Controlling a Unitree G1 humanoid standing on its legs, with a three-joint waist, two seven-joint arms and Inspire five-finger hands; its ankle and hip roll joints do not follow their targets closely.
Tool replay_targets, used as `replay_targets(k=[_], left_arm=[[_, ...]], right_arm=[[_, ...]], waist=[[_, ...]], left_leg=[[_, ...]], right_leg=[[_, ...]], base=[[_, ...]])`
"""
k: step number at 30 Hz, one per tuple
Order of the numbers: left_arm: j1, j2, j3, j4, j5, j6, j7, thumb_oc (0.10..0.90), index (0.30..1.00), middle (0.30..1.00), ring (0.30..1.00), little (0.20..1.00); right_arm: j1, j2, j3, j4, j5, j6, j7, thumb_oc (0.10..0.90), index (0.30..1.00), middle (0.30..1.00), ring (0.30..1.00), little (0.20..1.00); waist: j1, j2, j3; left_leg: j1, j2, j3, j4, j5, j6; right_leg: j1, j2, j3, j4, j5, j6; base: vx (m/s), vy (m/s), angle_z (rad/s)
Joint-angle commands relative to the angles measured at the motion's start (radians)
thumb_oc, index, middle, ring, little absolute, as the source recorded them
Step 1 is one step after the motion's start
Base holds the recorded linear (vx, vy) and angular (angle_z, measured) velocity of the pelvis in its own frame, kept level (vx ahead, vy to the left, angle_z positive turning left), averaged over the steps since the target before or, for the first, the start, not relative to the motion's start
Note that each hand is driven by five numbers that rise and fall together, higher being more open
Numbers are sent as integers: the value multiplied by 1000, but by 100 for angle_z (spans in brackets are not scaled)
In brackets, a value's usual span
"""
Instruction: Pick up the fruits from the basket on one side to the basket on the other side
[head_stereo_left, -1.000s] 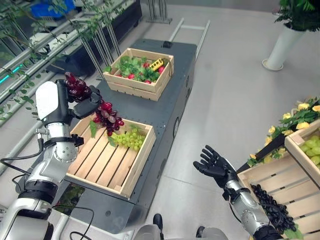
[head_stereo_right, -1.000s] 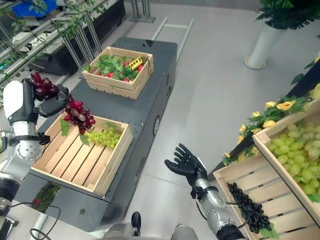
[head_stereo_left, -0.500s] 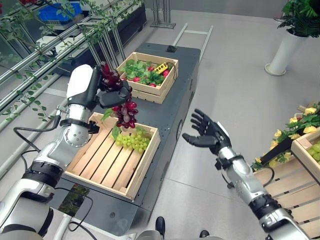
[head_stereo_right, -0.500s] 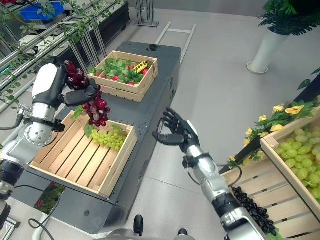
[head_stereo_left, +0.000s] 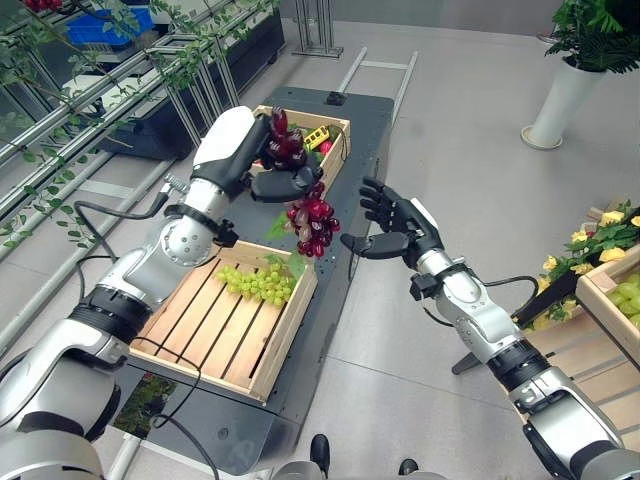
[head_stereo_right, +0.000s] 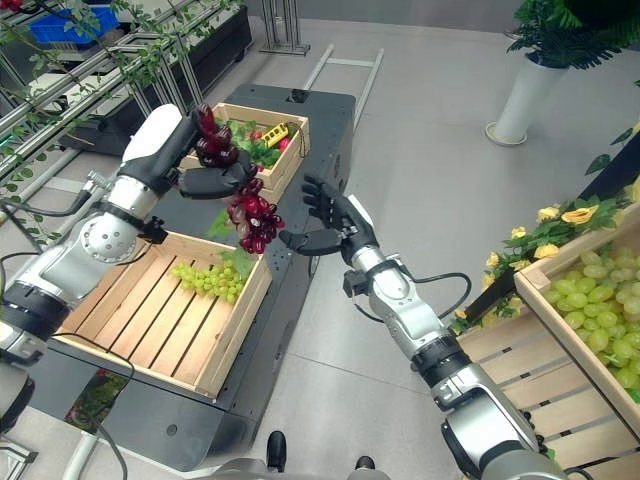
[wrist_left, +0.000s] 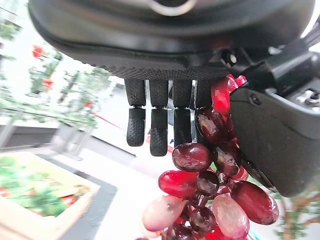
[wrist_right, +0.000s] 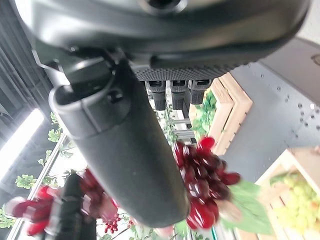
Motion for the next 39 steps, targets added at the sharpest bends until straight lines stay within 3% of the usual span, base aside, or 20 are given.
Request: replay_targets(k=[1,10,25,33,39], left_arm=[[-257,-12,9,24,-129,-35,68,400,300,300,300,300],[-276,-69,11,-53,-191,-6,41,400,300,300,300,300],[-250,-123,-23,-125,-165,76,-117,400,300,300,300,300],[-222,-109,-37,-58,-107,77,-130,400,300,300,300,300],[-201,-121,-26,-23,-127,45,-124,400,300,300,300,300]], right_arm=[[-120,25,16,-11,83,-71,-11,800,900,900,900,900],[-148,70,32,-19,102,-68,-27,800,900,900,900,900],[-239,103,27,-46,85,-97,-108,800,900,900,900,900],[-233,101,10,-88,119,-139,-92,800,900,900,900,900],[-216,120,-2,-95,211,-191,-16,800,900,900,900,900]], waist=[[12,12,-135],[20,5,-137],[30,1,-139],[27,2,-140],[31,2,-141]], left_leg=[[41,-75,-50,1,-150,-4],[41,-76,-68,1,-152,-4],[46,-76,-82,1,-151,-2],[48,-75,-76,1,-152,0],[47,-77,-87,1,-151,2]], right_leg=[[-18,69,-9,9,-22,-69],[-11,70,-13,4,-24,-71],[-6,74,-8,1,-24,-76],[-3,72,-9,1,-26,-75],[-3,73,-7,1,-27,-76]], base=[[0,0,0],[0,0,0],[0,0,0],[0,0,0],[0,0,0]])
